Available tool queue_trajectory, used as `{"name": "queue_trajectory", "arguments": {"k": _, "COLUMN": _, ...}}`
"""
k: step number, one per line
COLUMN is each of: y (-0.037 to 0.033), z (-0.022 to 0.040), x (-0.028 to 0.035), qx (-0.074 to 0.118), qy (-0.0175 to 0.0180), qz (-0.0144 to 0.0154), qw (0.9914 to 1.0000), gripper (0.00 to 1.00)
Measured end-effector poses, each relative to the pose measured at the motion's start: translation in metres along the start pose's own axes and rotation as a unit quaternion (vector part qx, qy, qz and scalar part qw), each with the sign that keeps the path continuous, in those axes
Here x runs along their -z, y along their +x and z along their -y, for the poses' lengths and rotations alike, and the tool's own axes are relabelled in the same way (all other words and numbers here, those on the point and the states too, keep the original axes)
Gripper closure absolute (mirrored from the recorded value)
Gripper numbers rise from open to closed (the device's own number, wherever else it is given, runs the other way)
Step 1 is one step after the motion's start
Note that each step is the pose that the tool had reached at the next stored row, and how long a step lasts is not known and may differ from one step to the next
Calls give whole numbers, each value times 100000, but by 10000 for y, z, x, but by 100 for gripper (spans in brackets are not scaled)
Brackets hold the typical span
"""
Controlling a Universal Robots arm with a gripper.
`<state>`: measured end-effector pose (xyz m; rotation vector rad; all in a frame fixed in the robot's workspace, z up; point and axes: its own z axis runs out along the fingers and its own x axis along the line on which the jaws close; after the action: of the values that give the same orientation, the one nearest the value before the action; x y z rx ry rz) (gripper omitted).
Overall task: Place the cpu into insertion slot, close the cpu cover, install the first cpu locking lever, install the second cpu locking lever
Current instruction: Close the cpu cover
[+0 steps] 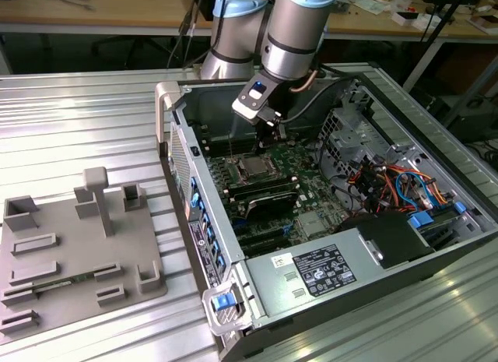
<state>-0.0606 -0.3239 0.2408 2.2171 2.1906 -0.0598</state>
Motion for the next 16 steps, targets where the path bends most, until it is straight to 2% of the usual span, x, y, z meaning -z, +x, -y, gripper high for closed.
{"name": "queue_trajectory", "arguments": {"k": 7, "y": 3, "z": 143, "x": -103, "qx": 60, "qy": 96, "qz": 1, "qw": 100000, "gripper": 89}}
{"name": "queue_trajectory", "arguments": {"k": 11, "y": 4, "z": 186, "x": -152, "qx": 84, "qy": 163, "qz": 5, "qw": 100000, "gripper": 89}}
{"name": "queue_trajectory", "arguments": {"k": 16, "y": 9, "z": 216, "x": -276, "qx": 119, "qy": 223, "qz": 1, "qw": 100000, "gripper": 89}}
